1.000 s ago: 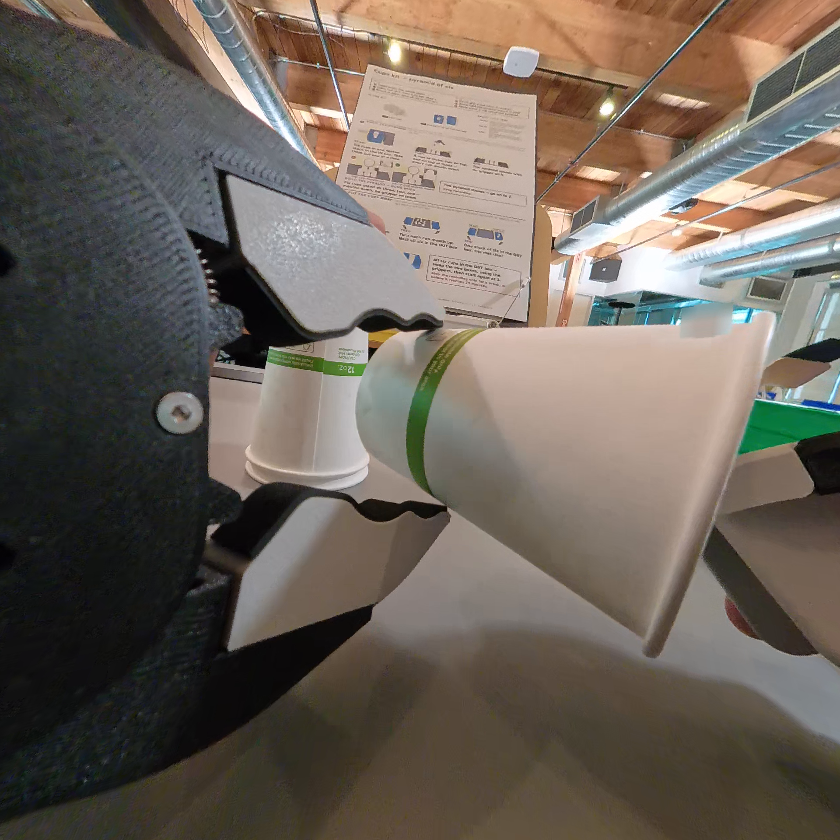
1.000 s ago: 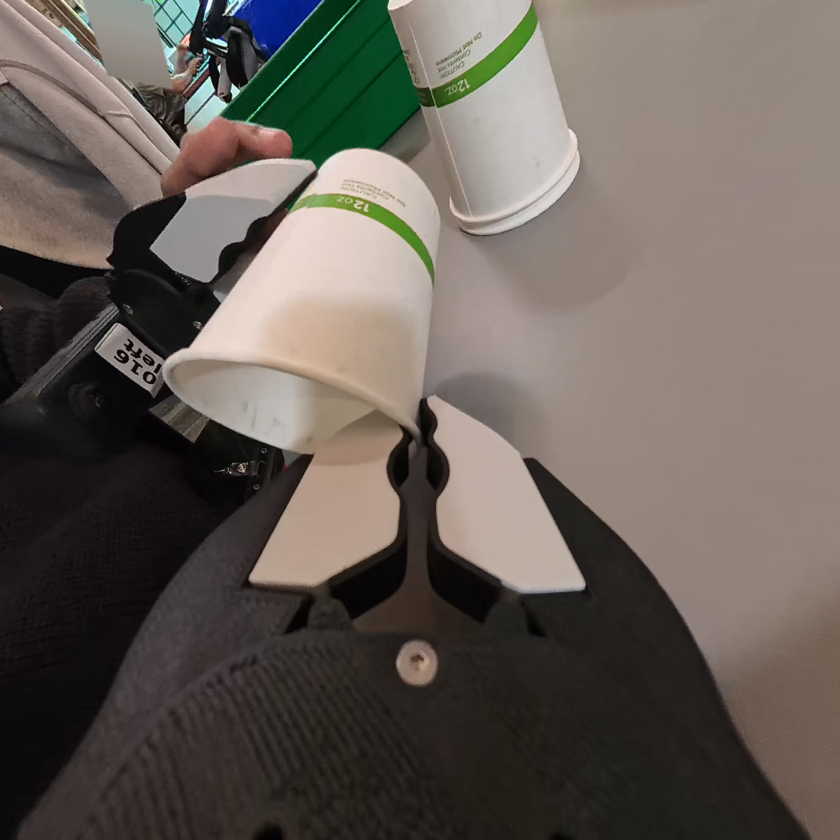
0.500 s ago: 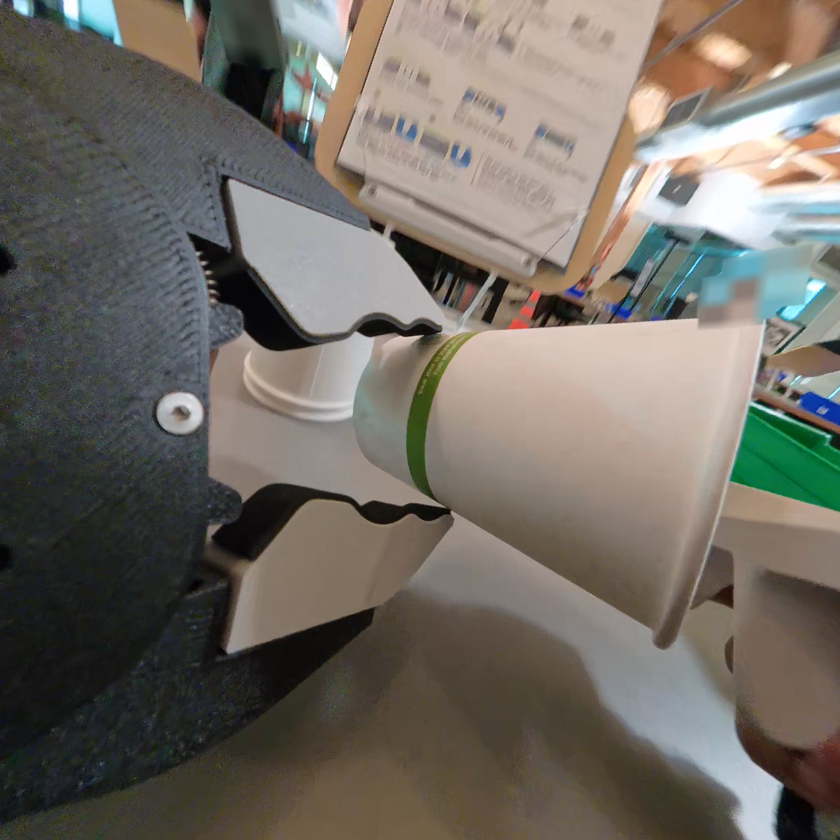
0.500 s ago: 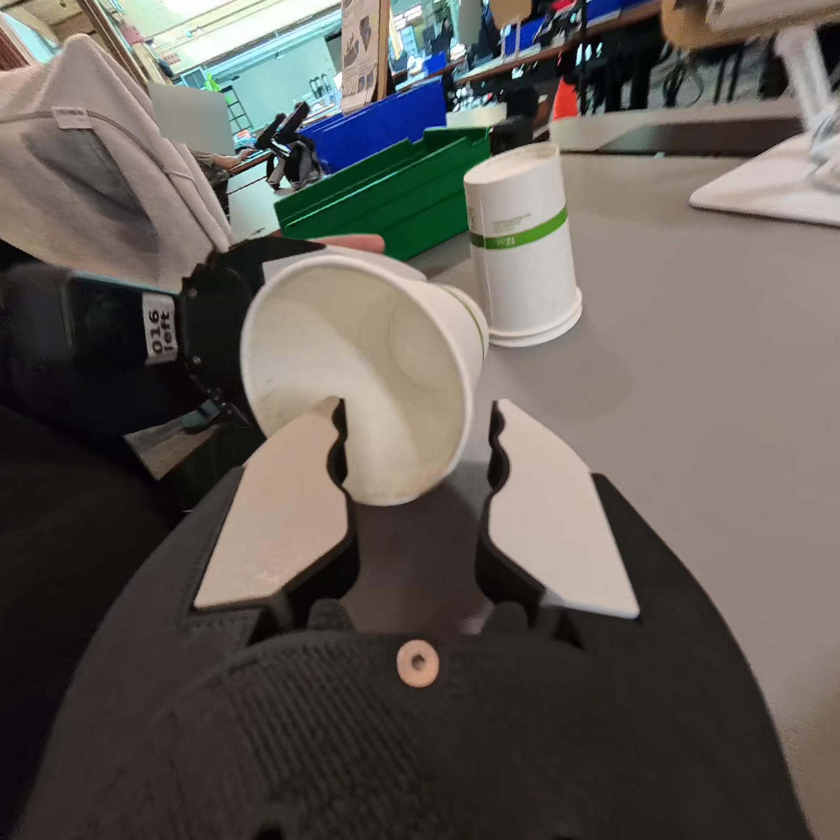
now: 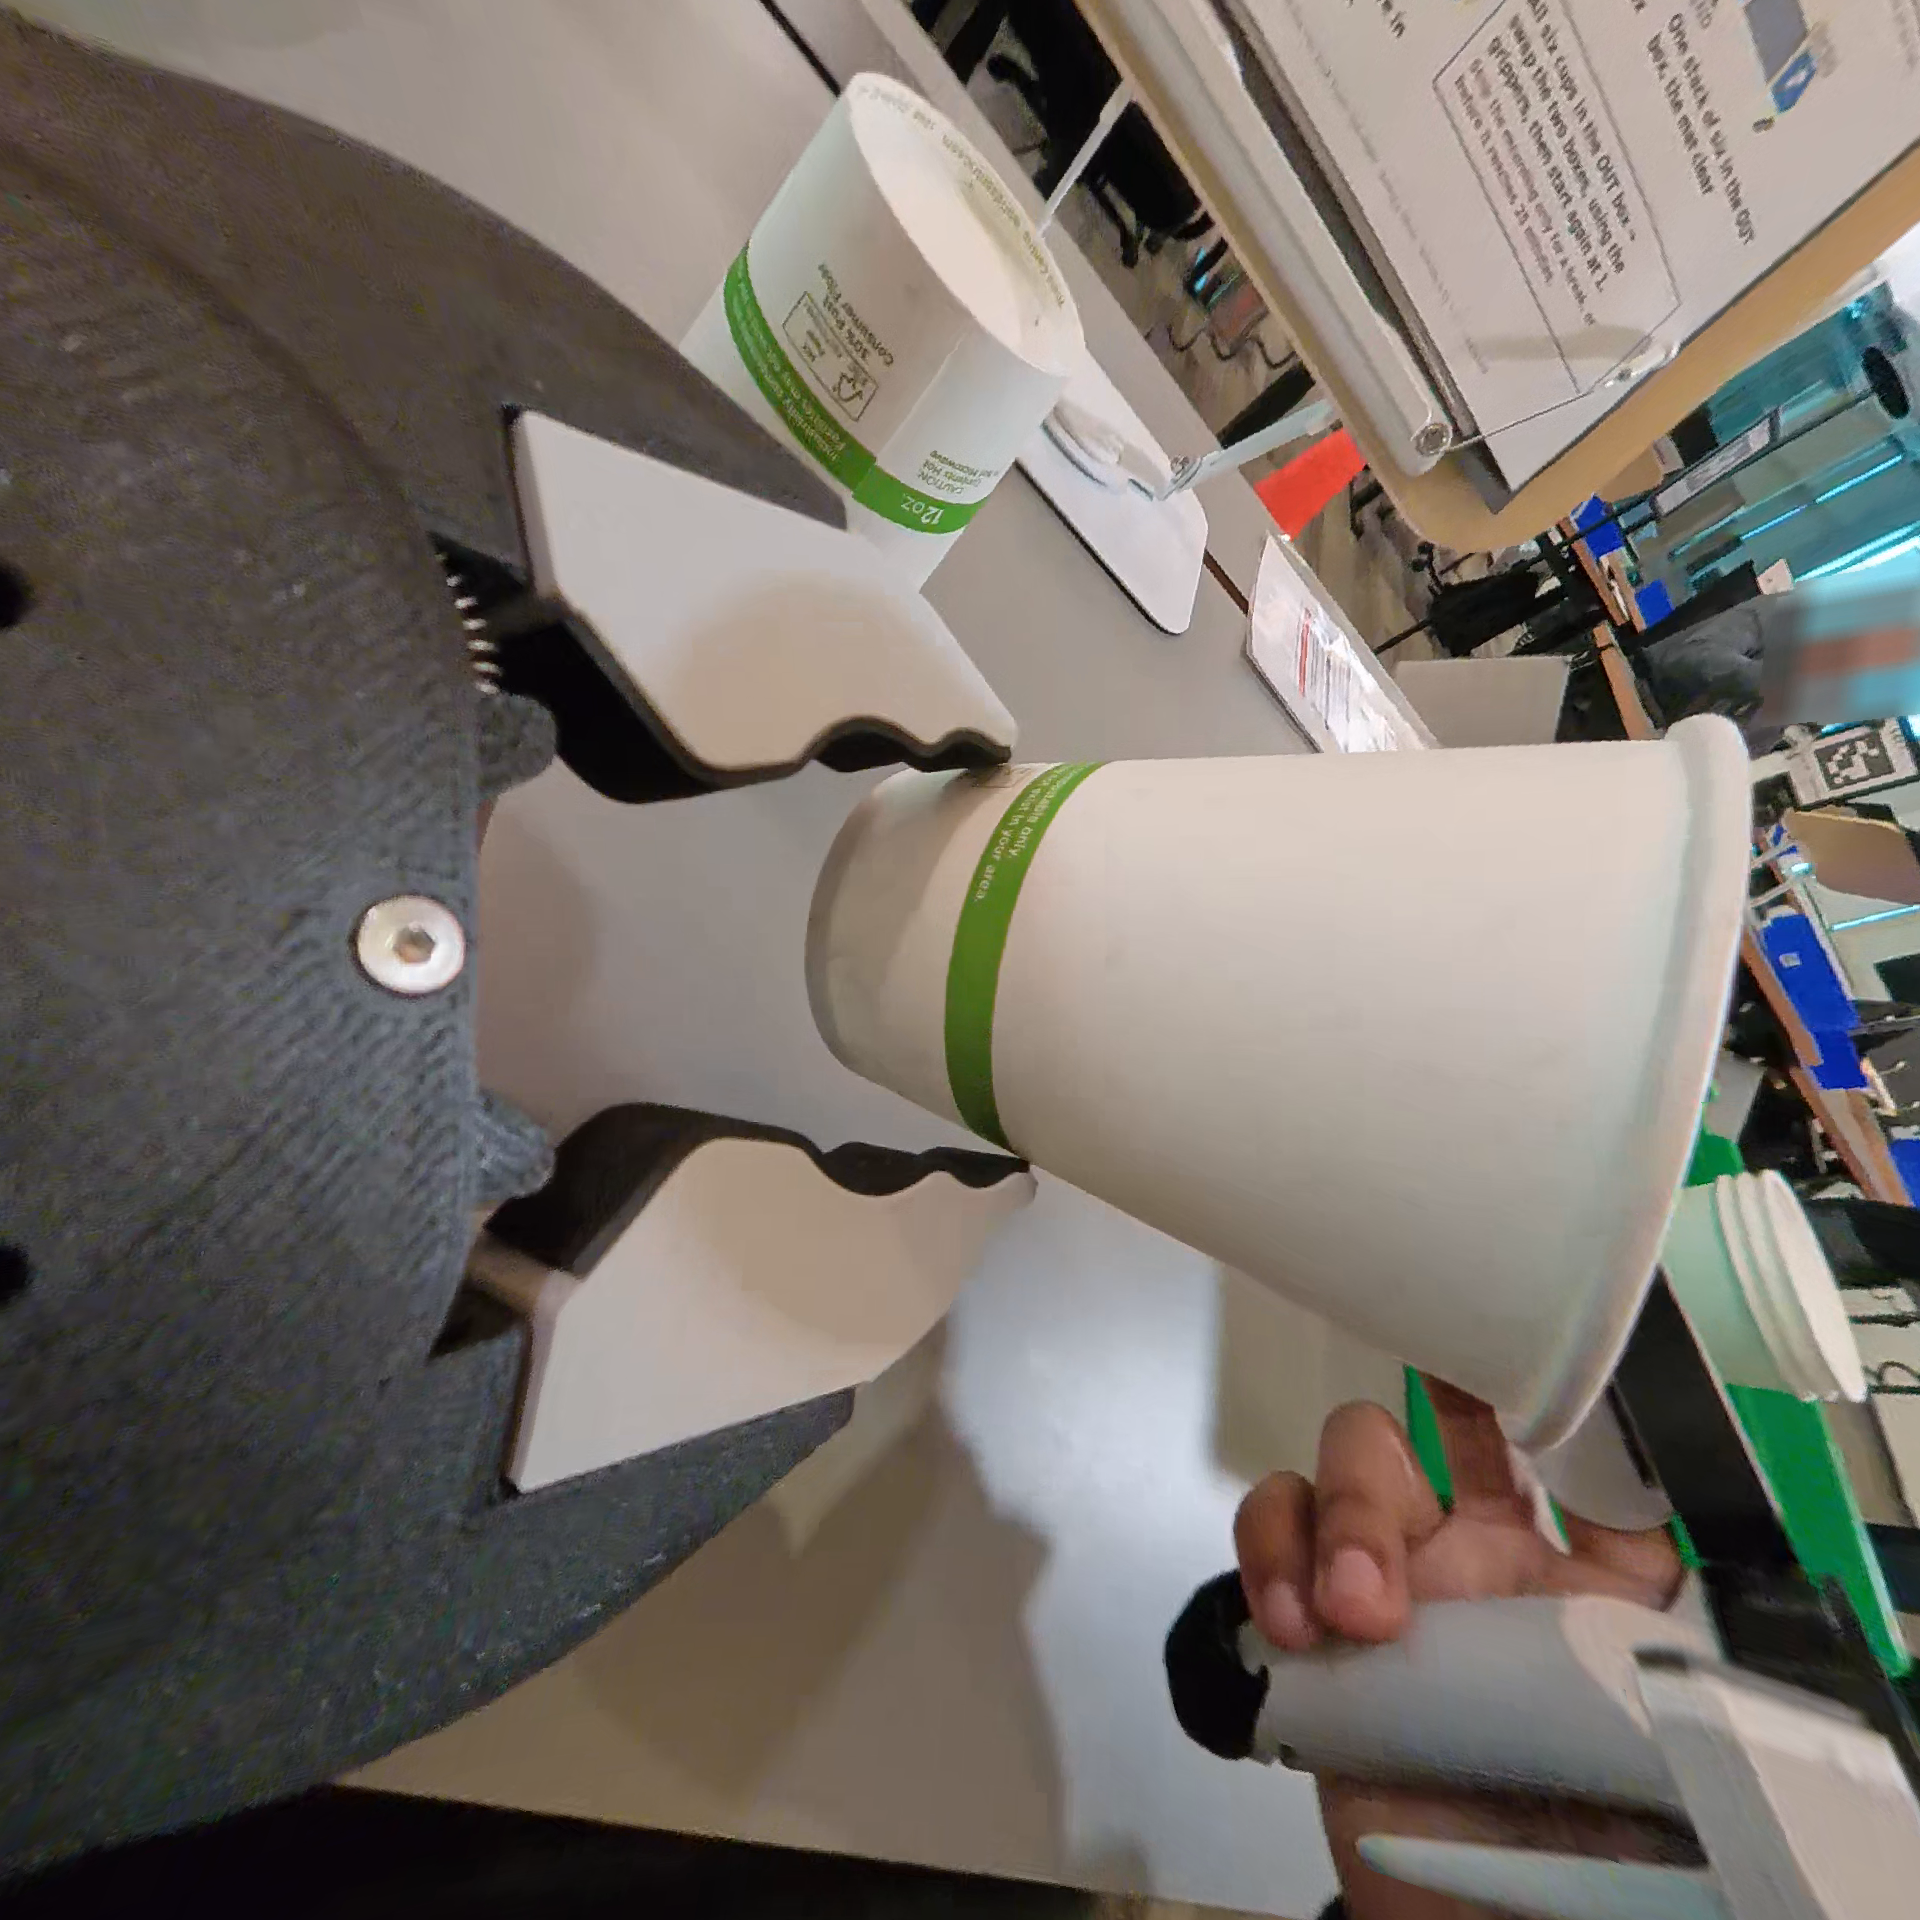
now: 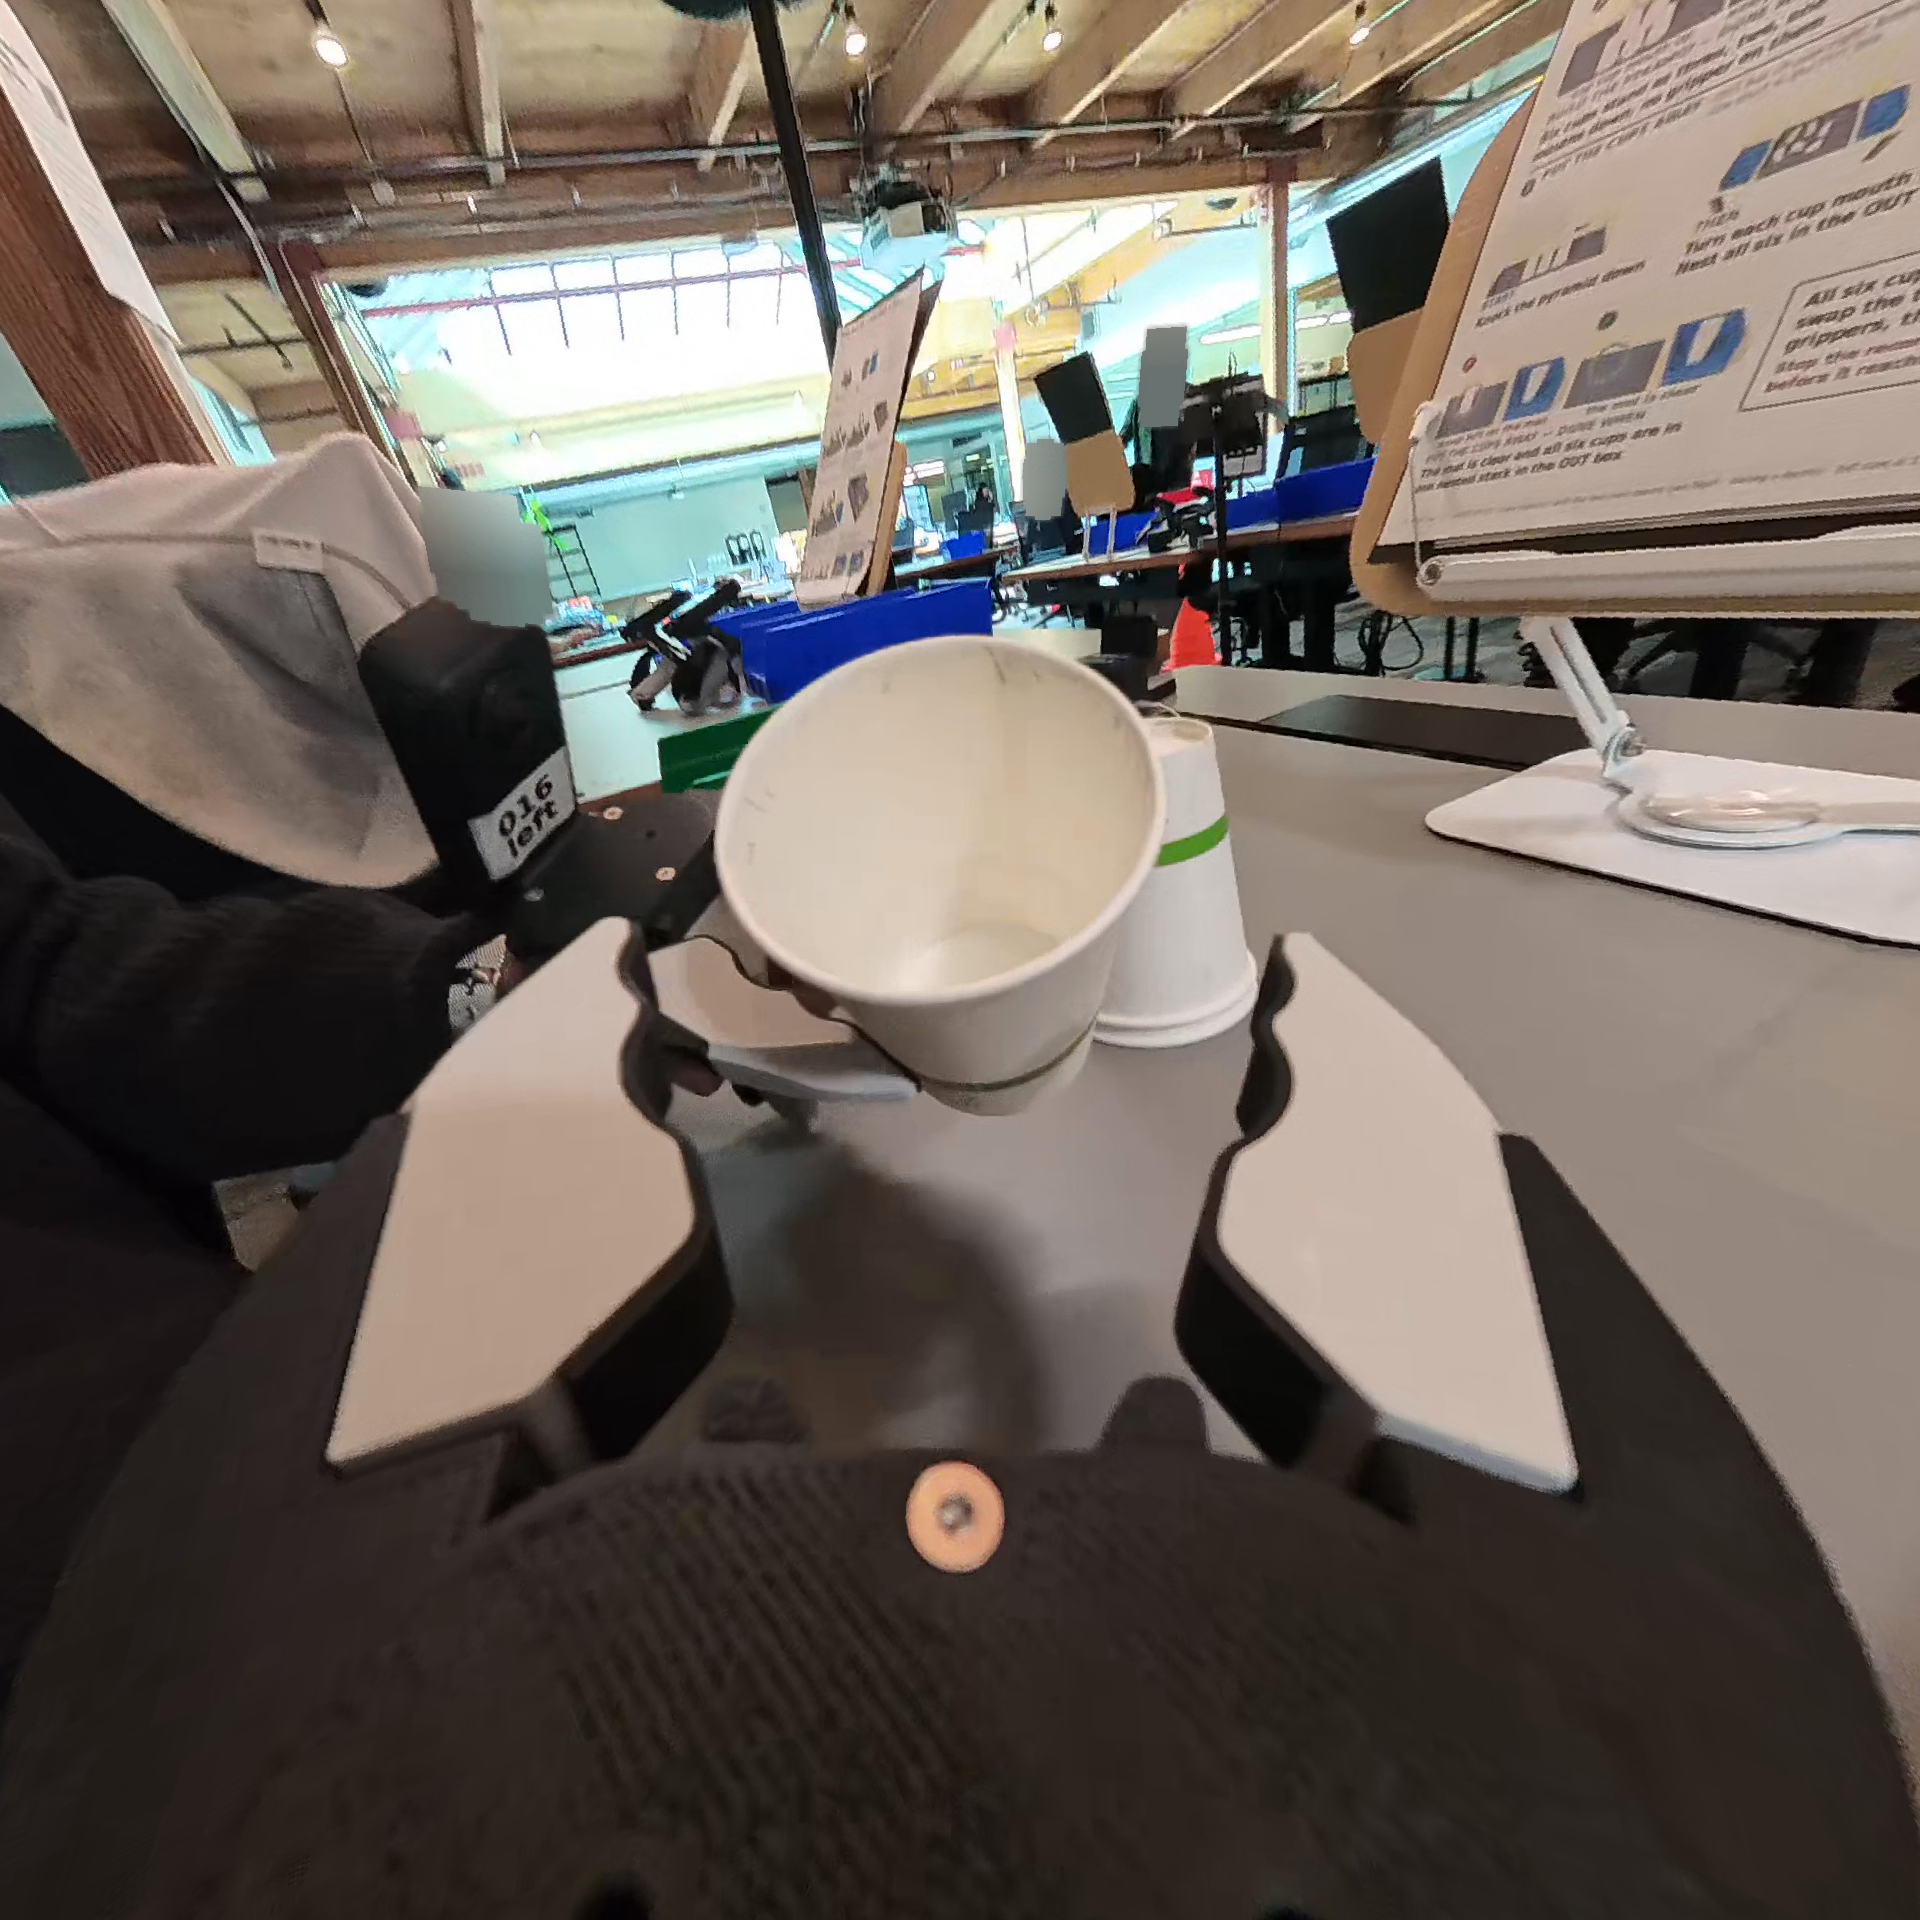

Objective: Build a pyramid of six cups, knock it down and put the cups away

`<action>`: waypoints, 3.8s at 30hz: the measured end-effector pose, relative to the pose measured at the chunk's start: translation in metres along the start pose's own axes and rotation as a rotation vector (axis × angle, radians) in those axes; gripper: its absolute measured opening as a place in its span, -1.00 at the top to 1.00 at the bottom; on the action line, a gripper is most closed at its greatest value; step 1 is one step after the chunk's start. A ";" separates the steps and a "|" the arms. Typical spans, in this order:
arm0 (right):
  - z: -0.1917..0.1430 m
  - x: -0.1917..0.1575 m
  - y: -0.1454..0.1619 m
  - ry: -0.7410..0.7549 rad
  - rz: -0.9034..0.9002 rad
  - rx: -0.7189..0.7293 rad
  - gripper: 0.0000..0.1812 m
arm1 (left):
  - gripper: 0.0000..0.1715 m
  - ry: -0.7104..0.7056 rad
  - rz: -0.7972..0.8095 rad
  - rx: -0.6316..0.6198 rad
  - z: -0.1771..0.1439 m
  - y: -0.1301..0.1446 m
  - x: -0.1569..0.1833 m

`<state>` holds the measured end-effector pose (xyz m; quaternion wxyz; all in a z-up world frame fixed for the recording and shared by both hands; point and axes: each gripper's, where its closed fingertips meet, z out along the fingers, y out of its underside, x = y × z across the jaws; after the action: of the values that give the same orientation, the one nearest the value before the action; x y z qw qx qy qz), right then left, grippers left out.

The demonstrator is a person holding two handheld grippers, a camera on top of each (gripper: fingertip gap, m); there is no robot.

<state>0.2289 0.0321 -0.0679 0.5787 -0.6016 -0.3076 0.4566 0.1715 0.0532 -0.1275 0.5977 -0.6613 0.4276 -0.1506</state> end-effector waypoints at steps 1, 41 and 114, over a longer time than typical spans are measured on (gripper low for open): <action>0.000 0.000 -0.002 -0.001 0.010 0.010 -0.23 | 0.16 0.003 -0.025 0.008 0.000 -0.001 -0.001; 0.006 0.030 0.026 0.118 0.243 -0.070 -0.12 | 0.15 -0.030 0.041 -0.483 0.010 0.069 0.020; 0.008 0.027 0.084 0.159 0.630 -0.346 0.10 | 0.13 0.063 -0.466 -0.243 0.016 0.031 0.014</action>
<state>0.2192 0.0478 -0.1550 0.3213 -0.7894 -0.1339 0.5056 0.1799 0.0557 -0.1640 0.4494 -0.8039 0.2970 -0.2521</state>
